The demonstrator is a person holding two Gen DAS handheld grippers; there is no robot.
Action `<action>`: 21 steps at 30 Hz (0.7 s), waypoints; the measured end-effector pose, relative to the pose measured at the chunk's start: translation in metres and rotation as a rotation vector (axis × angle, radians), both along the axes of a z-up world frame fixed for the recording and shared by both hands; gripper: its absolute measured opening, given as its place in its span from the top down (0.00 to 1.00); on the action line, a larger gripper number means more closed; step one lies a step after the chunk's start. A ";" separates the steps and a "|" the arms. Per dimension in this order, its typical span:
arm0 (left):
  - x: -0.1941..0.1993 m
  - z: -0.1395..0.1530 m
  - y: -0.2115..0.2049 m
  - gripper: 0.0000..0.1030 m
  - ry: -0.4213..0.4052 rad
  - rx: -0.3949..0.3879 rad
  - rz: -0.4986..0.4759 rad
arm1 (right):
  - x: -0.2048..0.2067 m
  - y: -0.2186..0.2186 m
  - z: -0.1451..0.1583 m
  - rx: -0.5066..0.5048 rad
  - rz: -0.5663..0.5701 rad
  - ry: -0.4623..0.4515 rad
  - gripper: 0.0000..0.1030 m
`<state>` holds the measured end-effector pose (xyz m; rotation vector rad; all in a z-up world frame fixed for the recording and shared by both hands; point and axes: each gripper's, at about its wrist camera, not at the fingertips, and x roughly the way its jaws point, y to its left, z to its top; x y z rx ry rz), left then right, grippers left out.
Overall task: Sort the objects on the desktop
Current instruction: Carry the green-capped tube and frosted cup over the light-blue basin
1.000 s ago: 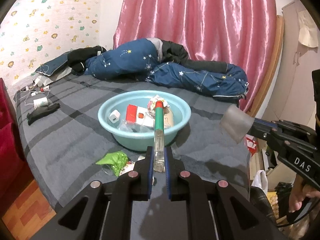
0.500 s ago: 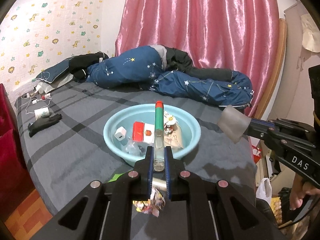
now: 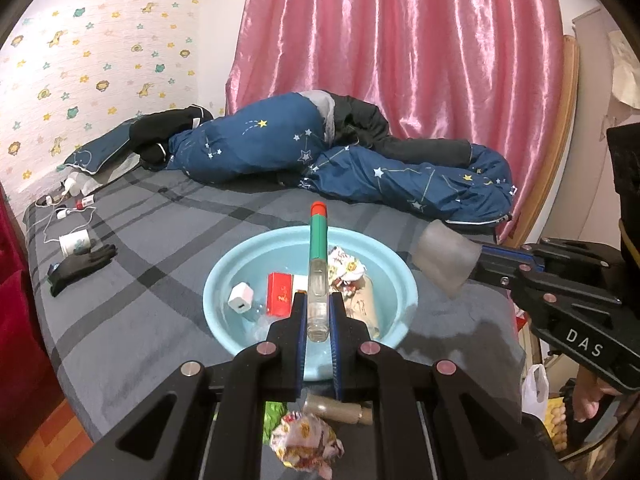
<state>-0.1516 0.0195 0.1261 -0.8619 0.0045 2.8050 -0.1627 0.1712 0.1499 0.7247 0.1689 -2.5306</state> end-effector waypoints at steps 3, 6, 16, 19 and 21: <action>-0.012 -0.001 -0.001 0.90 -0.007 -0.003 -0.002 | -0.015 -0.002 0.000 -0.010 -0.002 -0.013 0.98; -0.025 -0.003 -0.002 0.90 -0.018 -0.003 -0.001 | -0.032 -0.001 -0.001 -0.038 -0.008 -0.033 0.98; -0.067 -0.014 -0.010 0.90 -0.052 0.007 0.007 | -0.080 -0.010 -0.007 -0.052 -0.023 -0.071 0.98; -0.083 -0.019 -0.013 0.90 -0.067 0.011 0.012 | -0.097 -0.013 -0.012 -0.048 -0.025 -0.085 0.98; -0.092 -0.023 -0.016 0.90 -0.076 0.015 0.019 | -0.105 -0.015 -0.015 -0.043 -0.024 -0.096 0.98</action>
